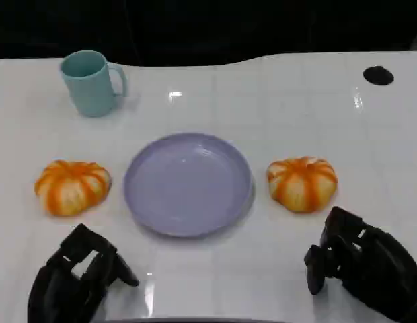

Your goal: Grasp the bread from the table and place it into the plate.

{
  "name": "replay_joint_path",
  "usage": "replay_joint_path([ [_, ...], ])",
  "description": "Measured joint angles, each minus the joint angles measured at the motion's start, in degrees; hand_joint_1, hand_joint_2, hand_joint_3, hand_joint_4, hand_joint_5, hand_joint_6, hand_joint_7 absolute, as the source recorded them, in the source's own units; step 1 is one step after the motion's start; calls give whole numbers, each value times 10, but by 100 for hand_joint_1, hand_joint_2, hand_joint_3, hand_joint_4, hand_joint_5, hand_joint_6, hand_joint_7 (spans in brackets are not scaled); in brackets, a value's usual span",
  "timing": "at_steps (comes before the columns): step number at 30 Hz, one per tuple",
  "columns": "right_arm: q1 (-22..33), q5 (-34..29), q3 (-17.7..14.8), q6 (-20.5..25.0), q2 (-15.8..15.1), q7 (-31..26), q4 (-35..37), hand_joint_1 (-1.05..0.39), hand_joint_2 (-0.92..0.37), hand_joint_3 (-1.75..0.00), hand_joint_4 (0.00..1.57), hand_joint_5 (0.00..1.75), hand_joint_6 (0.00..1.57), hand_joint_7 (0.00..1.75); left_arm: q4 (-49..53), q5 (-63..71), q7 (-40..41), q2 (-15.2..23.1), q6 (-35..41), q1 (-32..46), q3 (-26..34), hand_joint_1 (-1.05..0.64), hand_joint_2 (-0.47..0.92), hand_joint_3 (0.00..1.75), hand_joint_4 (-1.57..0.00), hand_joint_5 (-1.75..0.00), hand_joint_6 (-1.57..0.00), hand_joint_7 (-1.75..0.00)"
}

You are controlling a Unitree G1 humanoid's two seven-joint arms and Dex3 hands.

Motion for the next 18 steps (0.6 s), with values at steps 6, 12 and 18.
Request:
replay_joint_path([
  [6,-5,1,-3,-2,0,6,16,-46,-92,-38,74,175,50,175,1,1,1,0,0,0,0,-57,92,25,-63,-175,-51,-154],
  [12,-5,1,-3,-3,0,5,16,-46,-92,-39,74,175,52,175,3,1,1,-1,0,-4,-1,-55,92,24,-62,-175,-50,-154],
  [18,-6,1,-3,-2,0,5,16,-46,-92,-40,73,175,50,175,3,1,2,-1,4,-4,-2,-56,92,24,-62,-175,-50,-153],
])
